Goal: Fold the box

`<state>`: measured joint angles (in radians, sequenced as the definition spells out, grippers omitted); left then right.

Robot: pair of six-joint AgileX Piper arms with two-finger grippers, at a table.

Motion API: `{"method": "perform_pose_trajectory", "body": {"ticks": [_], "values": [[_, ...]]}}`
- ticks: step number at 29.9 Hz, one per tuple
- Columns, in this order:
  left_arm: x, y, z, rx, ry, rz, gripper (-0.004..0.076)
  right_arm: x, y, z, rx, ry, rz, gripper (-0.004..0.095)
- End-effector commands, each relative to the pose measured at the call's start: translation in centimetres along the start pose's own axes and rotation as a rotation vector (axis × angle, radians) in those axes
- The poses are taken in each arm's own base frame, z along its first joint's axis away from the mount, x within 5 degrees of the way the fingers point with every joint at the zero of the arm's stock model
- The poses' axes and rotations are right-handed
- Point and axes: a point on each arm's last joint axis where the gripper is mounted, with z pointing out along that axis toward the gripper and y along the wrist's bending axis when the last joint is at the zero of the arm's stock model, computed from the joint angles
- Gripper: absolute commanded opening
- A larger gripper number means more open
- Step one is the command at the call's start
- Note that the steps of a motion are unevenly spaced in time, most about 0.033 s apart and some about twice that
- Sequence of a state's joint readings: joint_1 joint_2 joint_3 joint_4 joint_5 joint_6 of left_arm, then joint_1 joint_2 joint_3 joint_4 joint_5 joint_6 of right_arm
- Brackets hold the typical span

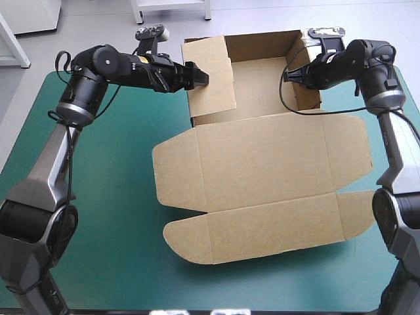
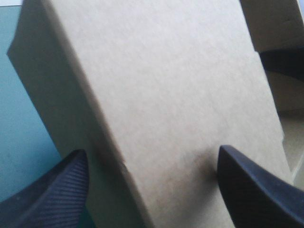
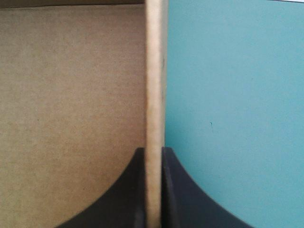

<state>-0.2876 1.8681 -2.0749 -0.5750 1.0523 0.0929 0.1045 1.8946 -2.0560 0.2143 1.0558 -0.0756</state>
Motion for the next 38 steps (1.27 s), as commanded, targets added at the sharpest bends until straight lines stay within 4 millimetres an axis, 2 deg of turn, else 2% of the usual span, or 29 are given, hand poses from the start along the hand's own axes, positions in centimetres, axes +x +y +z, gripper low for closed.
{"method": "perform_pose_trajectory", "body": {"ticks": [1, 11, 19, 27, 32, 38], "values": [[-1.3, -1.0, -3.0, 0.049, -0.108, -0.006, 0.0536, -1.6, 1.4, -4.2, -0.053, -0.152, 0.008, -0.0011], [-2.7, -0.2, -2.5, 0.047, -0.243, -0.033, 0.0536, -1.6, 1.5, -4.2, -0.056, -0.148, 0.008, -0.0011], [-1.8, -0.2, -0.3, 0.186, -0.136, -0.127, 0.0536, -1.5, 1.5, -4.2, -0.057, -0.146, 0.01, -0.0011], [-0.1, -2.2, 0.8, 0.182, 0.013, -0.041, 0.0536, -1.5, 1.6, -4.0, -0.07, -0.142, 0.022, -0.0011], [0.9, -3.9, 1.9, 0.138, 0.05, 0.012, 0.0536, -1.5, 1.7, -4.0, -0.08, -0.143, 0.042, -0.0011], [2.0, -4.3, 2.8, -0.066, 0.11, 0.076, 0.0498, -1.8, 2.2, -4.0, -0.124, -0.169, 0.085, -0.0011]]}}
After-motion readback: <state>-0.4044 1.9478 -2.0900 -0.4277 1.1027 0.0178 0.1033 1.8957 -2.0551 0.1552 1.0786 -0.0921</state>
